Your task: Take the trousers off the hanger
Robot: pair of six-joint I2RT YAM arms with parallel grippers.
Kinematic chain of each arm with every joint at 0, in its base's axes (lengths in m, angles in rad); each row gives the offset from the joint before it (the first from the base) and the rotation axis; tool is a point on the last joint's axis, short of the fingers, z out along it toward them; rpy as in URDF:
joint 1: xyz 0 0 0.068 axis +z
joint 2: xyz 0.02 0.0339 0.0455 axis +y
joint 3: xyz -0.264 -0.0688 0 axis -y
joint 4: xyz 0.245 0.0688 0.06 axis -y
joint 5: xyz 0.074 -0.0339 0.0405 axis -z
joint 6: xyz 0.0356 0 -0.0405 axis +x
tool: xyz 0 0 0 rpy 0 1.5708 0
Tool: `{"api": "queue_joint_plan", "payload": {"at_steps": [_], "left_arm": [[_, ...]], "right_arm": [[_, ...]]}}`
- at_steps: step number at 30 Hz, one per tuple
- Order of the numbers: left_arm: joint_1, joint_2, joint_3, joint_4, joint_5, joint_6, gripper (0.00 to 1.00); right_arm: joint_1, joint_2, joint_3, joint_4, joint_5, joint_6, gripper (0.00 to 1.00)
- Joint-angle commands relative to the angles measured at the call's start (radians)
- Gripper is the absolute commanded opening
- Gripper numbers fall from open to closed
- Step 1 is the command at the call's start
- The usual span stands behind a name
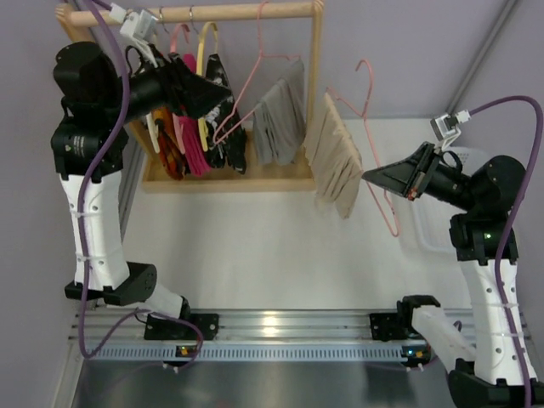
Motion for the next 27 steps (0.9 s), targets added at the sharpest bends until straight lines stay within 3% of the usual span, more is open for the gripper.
{"api": "queue_joint_plan", "payload": {"at_steps": [1,5,8,10,19,27], "left_arm": [[-0.195,0.033,0.035,0.149,-0.103,-0.024,0.88],[-0.424,0.077,0.021,0.225,-0.109,0.007,0.80],[-0.546,0.097,-0.045,0.343,-0.118,-0.090,0.78],[-0.605,0.108,-0.098,0.455,-0.126,-0.159,0.71],[-0.711,0.208,-0.169,0.670,-0.201,-0.449,0.67],[-0.817,0.272,-0.214,0.681,-0.299,-0.547,0.65]], "right_arm": [[-0.017,-0.043,0.014,0.020,0.035,-0.085,0.00],[-0.052,-0.062,0.001,0.014,0.101,-0.085,0.00],[-0.053,-0.099,-0.032,0.054,0.144,-0.051,0.00],[-0.055,-0.107,-0.034,0.038,0.162,-0.065,0.00],[-0.063,-0.139,-0.104,0.113,0.222,-0.025,0.00],[-0.063,-0.126,-0.155,0.299,0.254,0.108,0.00]]}}
